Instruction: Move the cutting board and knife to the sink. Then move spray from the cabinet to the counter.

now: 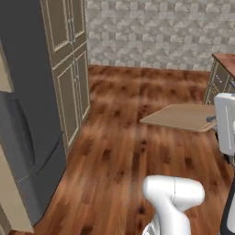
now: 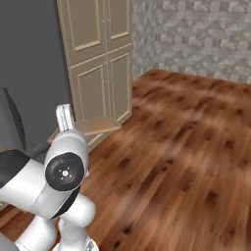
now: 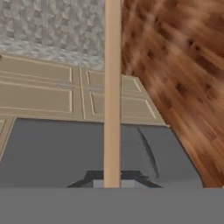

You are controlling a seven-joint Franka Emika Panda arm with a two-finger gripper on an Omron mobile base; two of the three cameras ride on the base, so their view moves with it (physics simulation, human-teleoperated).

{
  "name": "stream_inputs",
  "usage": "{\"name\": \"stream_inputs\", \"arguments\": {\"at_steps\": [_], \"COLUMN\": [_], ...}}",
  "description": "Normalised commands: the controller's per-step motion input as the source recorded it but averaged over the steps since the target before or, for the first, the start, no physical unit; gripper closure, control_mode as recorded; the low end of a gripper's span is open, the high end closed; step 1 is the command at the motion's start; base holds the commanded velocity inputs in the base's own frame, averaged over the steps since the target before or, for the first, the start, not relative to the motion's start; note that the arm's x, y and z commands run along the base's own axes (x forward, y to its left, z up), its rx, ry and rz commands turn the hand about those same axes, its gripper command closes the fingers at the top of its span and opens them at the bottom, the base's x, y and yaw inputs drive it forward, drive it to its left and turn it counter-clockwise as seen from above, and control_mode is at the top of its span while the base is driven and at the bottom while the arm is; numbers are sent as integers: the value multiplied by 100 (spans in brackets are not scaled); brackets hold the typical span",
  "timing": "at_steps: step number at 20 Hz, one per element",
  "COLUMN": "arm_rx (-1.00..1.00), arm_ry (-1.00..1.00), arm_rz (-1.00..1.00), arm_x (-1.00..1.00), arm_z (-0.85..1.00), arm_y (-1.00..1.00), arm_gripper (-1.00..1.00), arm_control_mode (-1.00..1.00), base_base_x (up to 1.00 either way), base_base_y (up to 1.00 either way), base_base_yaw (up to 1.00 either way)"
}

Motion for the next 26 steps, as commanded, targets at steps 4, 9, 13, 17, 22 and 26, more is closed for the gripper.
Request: {"name": "stream_inputs", "arguments": {"at_steps": [4, 9, 13, 17, 22, 26], "arm_rx": [0, 0, 0, 0, 0, 0], "arm_ry": [0, 0, 0, 0, 0, 0], "arm_rz": [0, 0, 0, 0, 0, 0], "arm_x": [0, 0, 0, 0, 0, 0], "arm_z": [0, 0, 0, 0, 0, 0], "arm_y": [0, 0, 0, 0, 0, 0], "arm_gripper": [100, 100, 100, 100, 100, 100], "arm_control_mode": [100, 100, 100, 100, 100, 100], "base_base_x": [0, 0, 0, 43, 91, 100], "base_base_y": [-20, -12, 0, 38, 92, 100], "base_base_yaw": [-79, -77, -73, -60, -38, -43]}}
